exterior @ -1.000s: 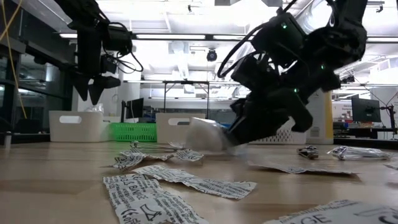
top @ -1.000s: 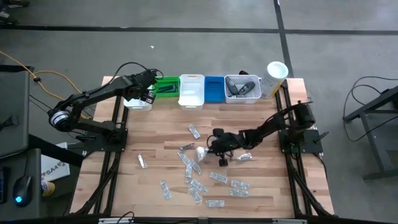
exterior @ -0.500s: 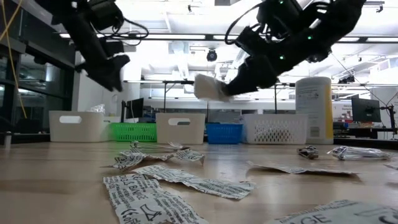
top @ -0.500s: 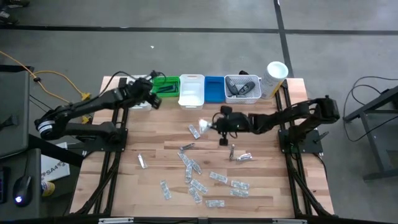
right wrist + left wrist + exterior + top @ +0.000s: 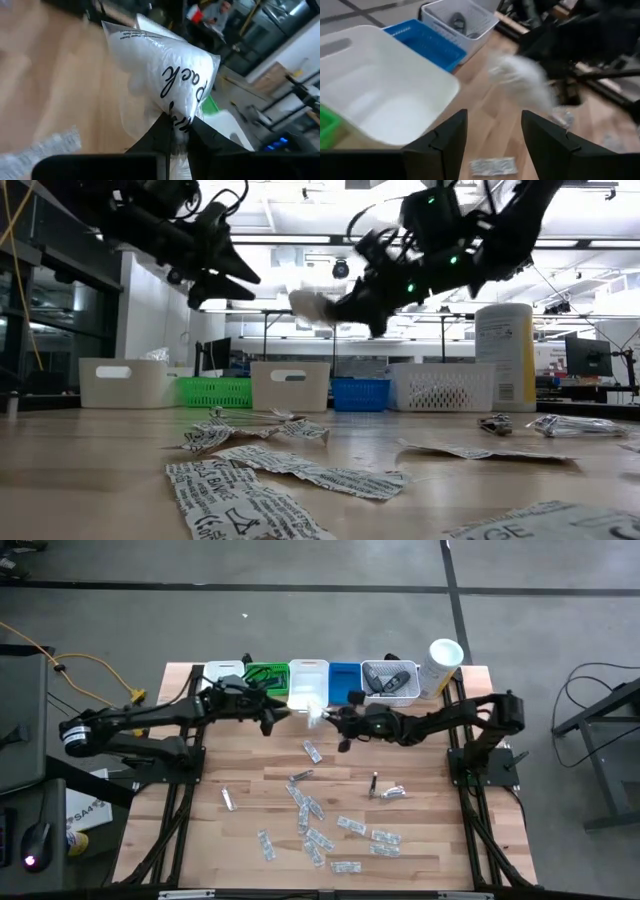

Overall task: Pick & Place Travel size toiletries
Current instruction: Put the transparent cotton pack into the left white bin

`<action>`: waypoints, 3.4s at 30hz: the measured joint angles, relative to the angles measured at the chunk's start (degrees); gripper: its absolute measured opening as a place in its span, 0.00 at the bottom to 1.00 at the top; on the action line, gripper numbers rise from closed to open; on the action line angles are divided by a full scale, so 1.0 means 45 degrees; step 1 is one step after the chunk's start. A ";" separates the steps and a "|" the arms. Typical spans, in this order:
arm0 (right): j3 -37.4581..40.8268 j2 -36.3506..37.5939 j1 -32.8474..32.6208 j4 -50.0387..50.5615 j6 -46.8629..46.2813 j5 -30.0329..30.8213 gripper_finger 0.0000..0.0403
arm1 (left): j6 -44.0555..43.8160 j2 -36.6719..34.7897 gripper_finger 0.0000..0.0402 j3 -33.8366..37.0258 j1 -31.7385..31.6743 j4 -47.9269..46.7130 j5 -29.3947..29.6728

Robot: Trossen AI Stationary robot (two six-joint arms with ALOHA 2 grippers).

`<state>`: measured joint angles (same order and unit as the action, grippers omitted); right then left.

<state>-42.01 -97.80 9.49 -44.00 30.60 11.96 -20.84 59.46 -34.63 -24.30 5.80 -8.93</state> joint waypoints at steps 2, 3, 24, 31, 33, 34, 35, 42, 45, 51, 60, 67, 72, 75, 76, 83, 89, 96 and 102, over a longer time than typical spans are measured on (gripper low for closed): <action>-0.0339 -0.0625 -0.0030 -0.0158 0.0278 0.0632 0.06 | -0.0551 0.0403 0.46 0.0000 0.0180 0.0625 0.0000; -0.0568 -0.0945 -0.0099 -0.0455 0.0387 0.1028 0.06 | -0.0881 0.0566 0.47 0.0004 0.0185 0.0776 0.0001; -0.2753 -0.2634 -0.0811 -0.0730 0.2202 0.3760 0.06 | -0.3518 0.2350 0.64 0.0005 0.0161 0.3040 -0.0005; -0.3290 -0.2666 -0.0945 -0.0618 0.2489 0.3517 0.06 | -0.3774 0.2350 0.64 0.0005 0.0161 0.2947 -0.0015; -0.3325 -0.2671 -0.0945 -0.0600 0.2494 0.3343 0.06 | -0.3774 0.2350 0.63 0.0005 0.0161 0.2959 -0.0070; -0.3372 -0.2671 -0.0945 -0.0625 0.2494 0.3262 0.06 | -0.3774 0.2350 0.62 0.0005 0.0161 0.2968 -0.0170; -0.3383 -0.2671 -0.0945 -0.0652 0.2484 0.3186 0.06 | -0.3774 0.2350 0.61 0.0005 0.0161 0.2965 -0.0188; -0.3378 -0.2681 -0.0901 -0.0314 0.1915 0.2305 0.07 | -0.3396 0.2341 0.45 -0.0015 0.0171 0.2118 -0.0335; -0.3381 -0.2678 -0.0896 0.0031 0.1861 0.1976 0.07 | -0.2976 0.2346 0.34 -0.0015 0.0176 0.2020 -0.0362; -0.3383 -0.2671 -0.0910 0.0162 0.1798 0.2047 0.22 | -0.1367 0.2357 0.08 0.0006 0.0151 0.1891 -0.0121; -0.3383 -0.1312 -0.1037 0.3656 -0.0632 0.2289 0.70 | -0.0041 0.2060 0.08 0.0004 -0.0126 0.1690 0.0906; -0.3388 0.0714 -0.1105 0.7504 -0.2869 0.2665 0.91 | 0.0642 0.0797 0.05 -0.0010 -0.1320 -0.0325 0.2609; -0.3378 0.1858 -0.1057 0.9023 -0.3667 0.2686 0.91 | 0.0641 -0.0642 0.06 -0.0005 -0.1966 -0.2584 0.5610; -0.3383 0.2218 -0.0992 0.9549 -0.3845 0.2688 0.90 | 0.0161 -0.1135 0.06 -0.0002 -0.2033 -0.4108 0.7874; -0.3378 0.2293 -0.0935 0.9721 -0.3849 0.2688 0.89 | -0.0038 -0.1201 0.06 0.0000 -0.2030 -0.4474 0.8540; -0.3378 0.2320 -0.0823 1.0261 -0.3885 0.3401 0.88 | -0.1616 -0.1074 0.06 0.0000 -0.2025 -0.6642 1.1213; -0.3390 0.2732 -0.0857 1.1651 -0.3959 0.4378 0.88 | -0.2880 -0.1074 0.06 0.0000 -0.2030 -0.7728 1.2771; -0.3367 0.3201 -0.0648 1.2214 -0.4527 0.4308 0.88 | -0.3881 -0.0625 0.06 0.0000 -0.2026 -0.8494 1.3219; -0.3373 0.3230 -0.0455 1.2181 -0.4565 0.4246 0.88 | -0.4786 0.0760 0.06 0.0000 -0.2028 -0.8736 1.3457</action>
<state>-57.19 -83.26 7.44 10.82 10.06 31.06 -42.38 62.88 -34.63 -33.42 -33.51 51.63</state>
